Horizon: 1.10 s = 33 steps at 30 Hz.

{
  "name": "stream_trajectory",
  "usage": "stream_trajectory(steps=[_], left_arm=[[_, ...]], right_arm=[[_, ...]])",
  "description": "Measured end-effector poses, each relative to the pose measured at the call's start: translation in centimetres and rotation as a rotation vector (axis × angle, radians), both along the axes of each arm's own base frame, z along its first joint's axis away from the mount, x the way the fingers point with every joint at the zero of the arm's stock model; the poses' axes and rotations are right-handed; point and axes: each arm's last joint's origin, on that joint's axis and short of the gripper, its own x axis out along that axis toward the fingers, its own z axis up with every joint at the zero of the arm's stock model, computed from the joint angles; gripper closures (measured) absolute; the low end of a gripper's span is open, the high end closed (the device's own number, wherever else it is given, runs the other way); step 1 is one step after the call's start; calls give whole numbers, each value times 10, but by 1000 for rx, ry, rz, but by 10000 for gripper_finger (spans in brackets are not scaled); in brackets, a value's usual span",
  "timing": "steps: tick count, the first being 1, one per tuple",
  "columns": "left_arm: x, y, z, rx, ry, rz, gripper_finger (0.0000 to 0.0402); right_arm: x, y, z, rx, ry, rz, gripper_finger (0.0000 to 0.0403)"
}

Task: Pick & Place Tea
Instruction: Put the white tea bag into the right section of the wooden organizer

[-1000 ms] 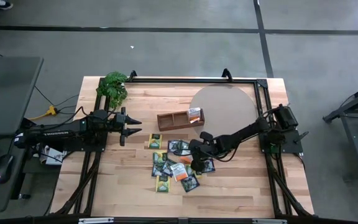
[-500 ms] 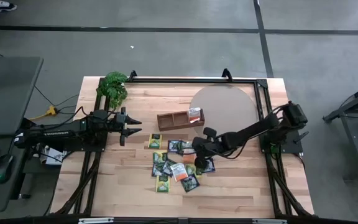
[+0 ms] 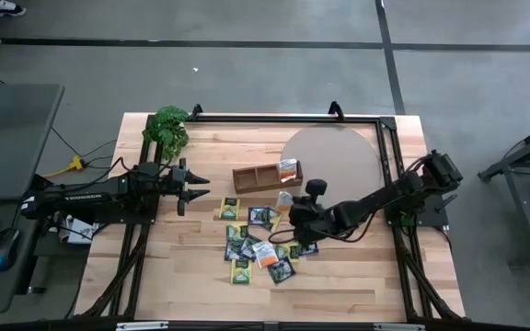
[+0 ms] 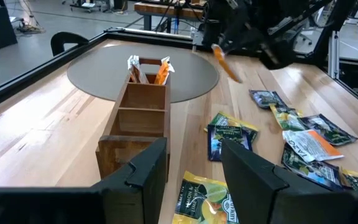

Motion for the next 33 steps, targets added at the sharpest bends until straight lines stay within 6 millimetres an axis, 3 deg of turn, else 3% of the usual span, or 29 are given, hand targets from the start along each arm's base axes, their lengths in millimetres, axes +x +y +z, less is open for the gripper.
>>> stream_trajectory(steps=[5,14,21,33], left_arm=[[0,0,0,0,0,0,252],[0,0,0,0,0,0,252],[0,0,0,0,0,0,252],[0,0,0,0,0,0,252]], right_arm=[[4,-8,-6,-219,114,3,402],[13,-12,-35,-478,296,-10,403],[15,-18,-41,-499,313,-41,403],[20,-51,-41,-504,354,-139,402]])
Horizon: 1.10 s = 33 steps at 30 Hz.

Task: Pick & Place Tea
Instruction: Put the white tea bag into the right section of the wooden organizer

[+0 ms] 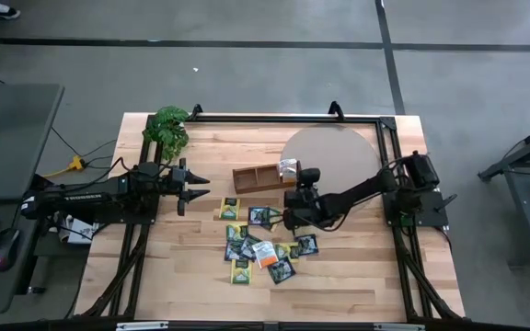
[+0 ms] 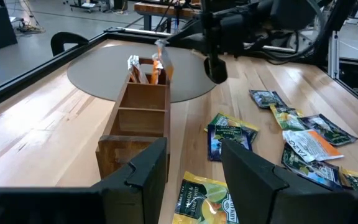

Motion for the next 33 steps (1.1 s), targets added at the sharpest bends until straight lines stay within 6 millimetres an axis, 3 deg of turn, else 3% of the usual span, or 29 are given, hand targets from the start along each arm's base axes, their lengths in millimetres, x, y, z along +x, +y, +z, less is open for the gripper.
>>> stream_trajectory(steps=[24,33], left_arm=[[0,0,0,0,0,0,252],[0,0,0,0,-1,0,252]], right_arm=[[7,-28,1,49,31,-28,403],[11,-30,1,80,38,5,403]])
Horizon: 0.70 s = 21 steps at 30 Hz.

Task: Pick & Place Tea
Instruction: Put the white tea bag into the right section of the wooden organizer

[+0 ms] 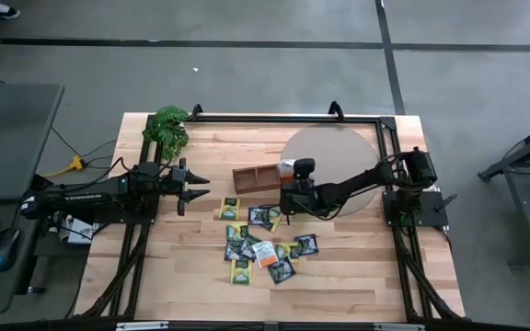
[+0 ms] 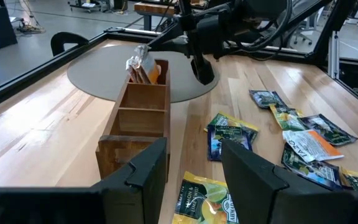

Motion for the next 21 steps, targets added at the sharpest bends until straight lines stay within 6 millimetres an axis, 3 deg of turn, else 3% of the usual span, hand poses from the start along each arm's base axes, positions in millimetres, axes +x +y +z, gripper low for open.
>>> stream_trajectory(steps=[21], left_arm=[[0,0,0,0,0,0,252]], right_arm=[[-4,3,-4,75,-5,7,391]])
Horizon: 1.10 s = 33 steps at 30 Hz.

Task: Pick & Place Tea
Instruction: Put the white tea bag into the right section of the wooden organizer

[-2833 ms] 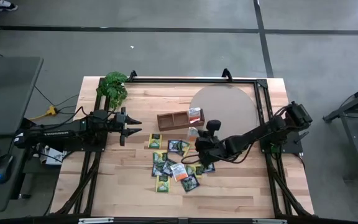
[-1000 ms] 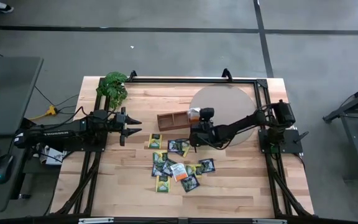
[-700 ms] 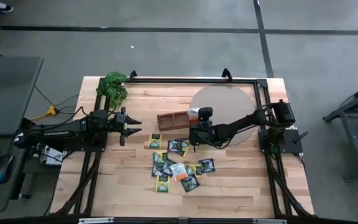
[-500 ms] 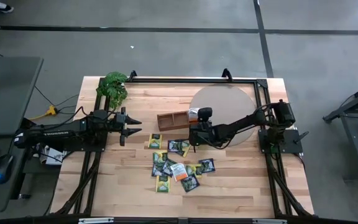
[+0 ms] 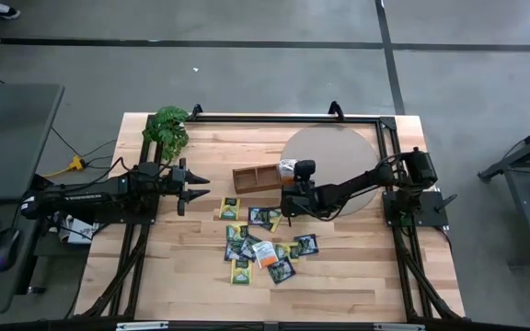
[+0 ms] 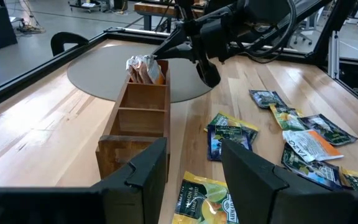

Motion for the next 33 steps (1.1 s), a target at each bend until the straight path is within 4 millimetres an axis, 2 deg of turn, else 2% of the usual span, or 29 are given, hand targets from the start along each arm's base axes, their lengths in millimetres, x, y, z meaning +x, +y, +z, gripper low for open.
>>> stream_trajectory(steps=[14,26,33], left_arm=[[0,0,0,0,0,0,252],[0,0,0,0,0,0,252],[0,0,0,0,0,0,252]], right_arm=[[0,0,0,6,-35,-21,378],[0,0,0,23,-82,-44,301],[0,0,1,28,-98,-51,275]])
